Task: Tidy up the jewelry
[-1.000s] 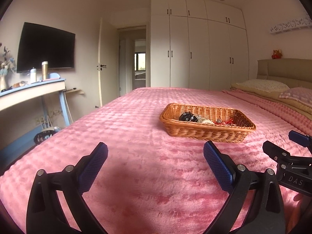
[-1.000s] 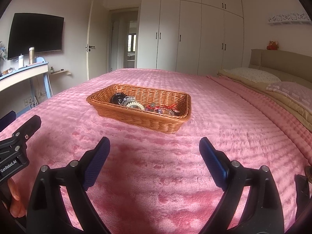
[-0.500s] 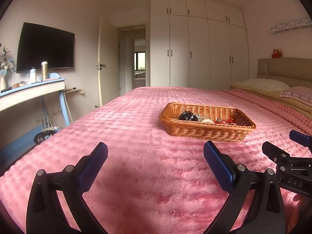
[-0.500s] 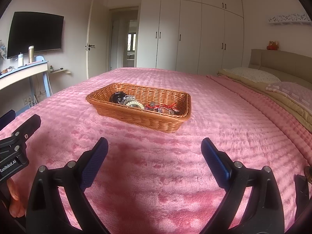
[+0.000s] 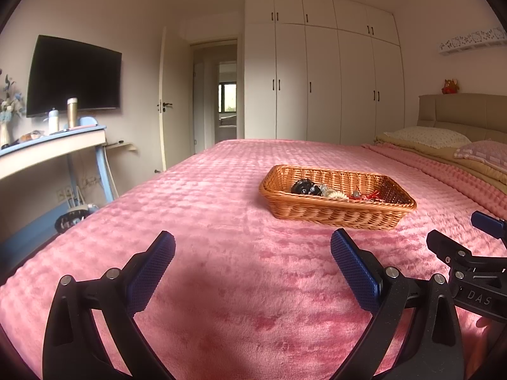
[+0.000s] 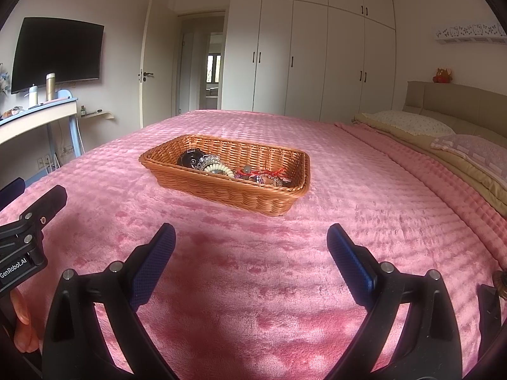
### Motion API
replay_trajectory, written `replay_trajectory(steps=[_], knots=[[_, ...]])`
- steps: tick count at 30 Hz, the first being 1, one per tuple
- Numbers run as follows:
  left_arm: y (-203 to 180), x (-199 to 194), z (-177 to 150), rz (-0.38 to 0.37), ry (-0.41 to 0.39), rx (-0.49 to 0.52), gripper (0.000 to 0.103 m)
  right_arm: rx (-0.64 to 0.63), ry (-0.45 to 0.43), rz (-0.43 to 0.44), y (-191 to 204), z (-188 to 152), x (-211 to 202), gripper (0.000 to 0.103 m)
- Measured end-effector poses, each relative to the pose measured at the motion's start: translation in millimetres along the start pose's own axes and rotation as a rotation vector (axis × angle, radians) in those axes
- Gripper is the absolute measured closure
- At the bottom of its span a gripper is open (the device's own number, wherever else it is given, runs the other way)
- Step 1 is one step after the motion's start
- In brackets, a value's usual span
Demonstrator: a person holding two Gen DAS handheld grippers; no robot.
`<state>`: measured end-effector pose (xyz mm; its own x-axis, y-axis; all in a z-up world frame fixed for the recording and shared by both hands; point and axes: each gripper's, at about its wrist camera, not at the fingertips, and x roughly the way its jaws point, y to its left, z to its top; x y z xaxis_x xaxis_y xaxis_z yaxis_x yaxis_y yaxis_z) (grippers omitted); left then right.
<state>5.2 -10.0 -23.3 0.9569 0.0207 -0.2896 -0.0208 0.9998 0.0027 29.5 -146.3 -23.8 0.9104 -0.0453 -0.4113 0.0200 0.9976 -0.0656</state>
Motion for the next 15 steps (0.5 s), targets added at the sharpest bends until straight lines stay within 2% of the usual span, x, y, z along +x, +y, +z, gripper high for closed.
replay_trajectory(steps=[15], knots=[[0.3,0.4,-1.3,0.000,0.002,0.000,0.008,0.000,0.000,0.001,-0.1,0.2,0.1,0.011]])
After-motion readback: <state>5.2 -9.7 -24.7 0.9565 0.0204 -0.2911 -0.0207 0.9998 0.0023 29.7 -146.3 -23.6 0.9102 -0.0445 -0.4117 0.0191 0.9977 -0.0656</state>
